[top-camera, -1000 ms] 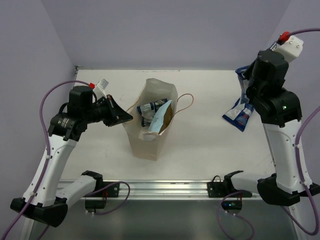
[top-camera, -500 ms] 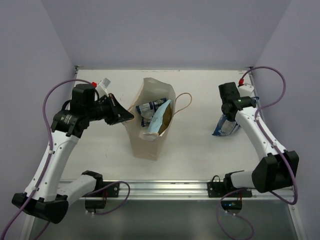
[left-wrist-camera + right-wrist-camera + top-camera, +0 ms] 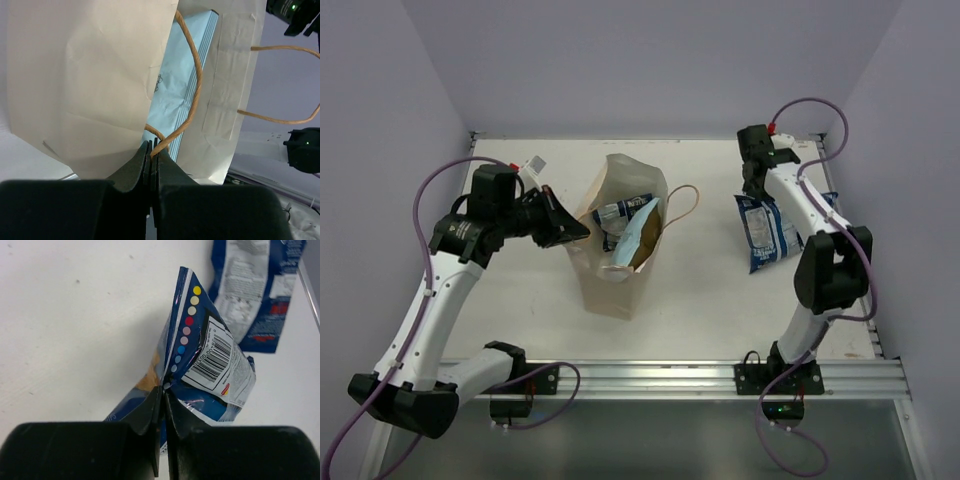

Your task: Take the snacks out of the paper bag

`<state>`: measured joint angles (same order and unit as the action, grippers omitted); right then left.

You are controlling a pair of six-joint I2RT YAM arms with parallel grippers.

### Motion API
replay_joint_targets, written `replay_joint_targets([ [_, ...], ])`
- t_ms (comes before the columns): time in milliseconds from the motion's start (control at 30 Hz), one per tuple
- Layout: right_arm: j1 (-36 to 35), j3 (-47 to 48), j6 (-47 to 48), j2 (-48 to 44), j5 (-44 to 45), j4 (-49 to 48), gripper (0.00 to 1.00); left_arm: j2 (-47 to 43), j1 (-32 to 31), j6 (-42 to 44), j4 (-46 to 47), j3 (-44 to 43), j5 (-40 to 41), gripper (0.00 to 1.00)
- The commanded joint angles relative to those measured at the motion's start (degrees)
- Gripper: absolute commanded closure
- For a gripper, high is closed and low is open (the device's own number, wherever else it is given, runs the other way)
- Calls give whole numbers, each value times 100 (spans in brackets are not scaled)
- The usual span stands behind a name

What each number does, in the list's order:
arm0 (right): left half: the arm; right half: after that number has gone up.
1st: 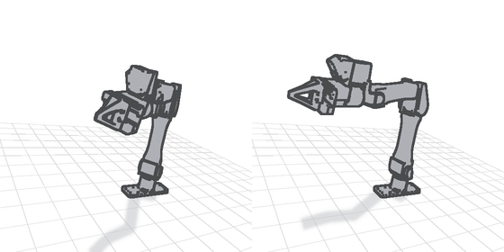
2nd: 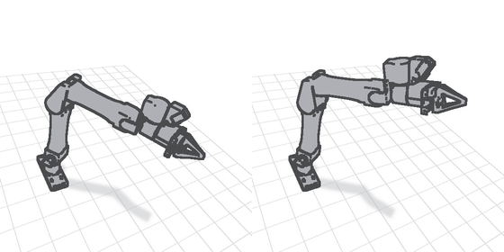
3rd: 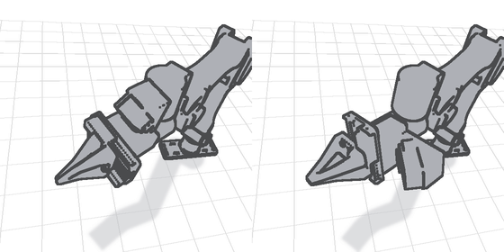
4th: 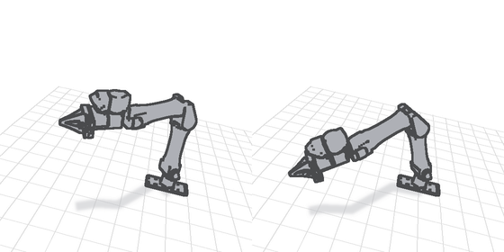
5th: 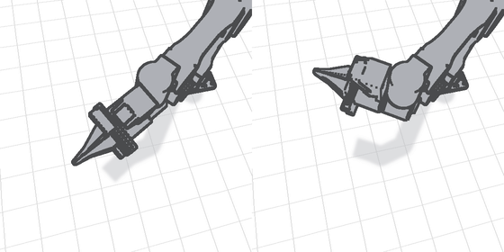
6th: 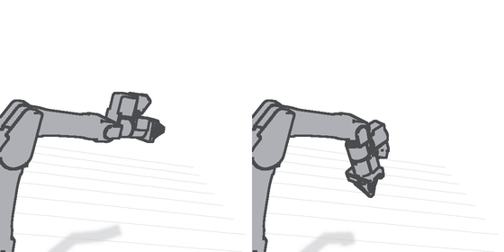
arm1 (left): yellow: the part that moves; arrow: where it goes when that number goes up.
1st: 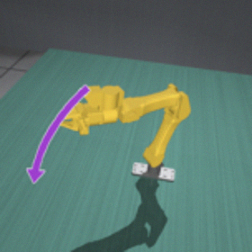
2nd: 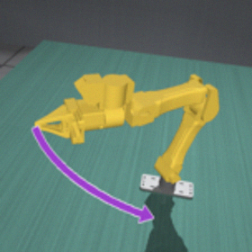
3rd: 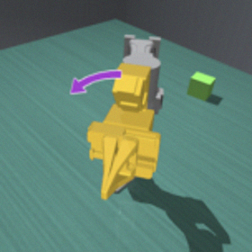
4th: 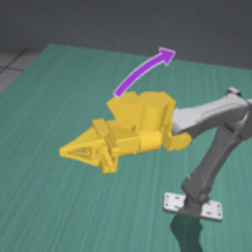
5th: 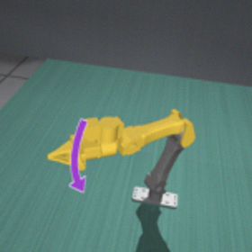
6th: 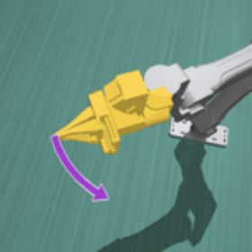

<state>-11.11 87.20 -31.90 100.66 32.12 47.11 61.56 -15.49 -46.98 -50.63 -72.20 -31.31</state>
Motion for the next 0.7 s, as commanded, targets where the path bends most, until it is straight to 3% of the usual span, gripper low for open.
replay_joint_targets([
  [0,22,972,307,514,-451,245,90,40,37,102,89,-154,72,100],
  [100,22,2113,395,1069,-566,675,63,58,37,75,89,-189,99,100],
  [200,-5,2389,465,1114,-566,834,52,32,37,40,89,-198,125,100],
  [233,-13,2468,509,1053,-558,861,42,14,37,14,97,-189,125,100],
  [300,-84,2495,562,772,-523,870,38,-21,37,-13,132,-171,125,100],
  [333,-110,2565,571,675,-514,957,27,-73,37,-56,150,-145,116,100],
  [533,-847,2829,667,-318,-531,1396,24,-223,37,-162,238,-92,28,100],
  [667,-2084,3355,703,-811,-610,1564,24,-276,37,-180,290,-110,-33,100],
])
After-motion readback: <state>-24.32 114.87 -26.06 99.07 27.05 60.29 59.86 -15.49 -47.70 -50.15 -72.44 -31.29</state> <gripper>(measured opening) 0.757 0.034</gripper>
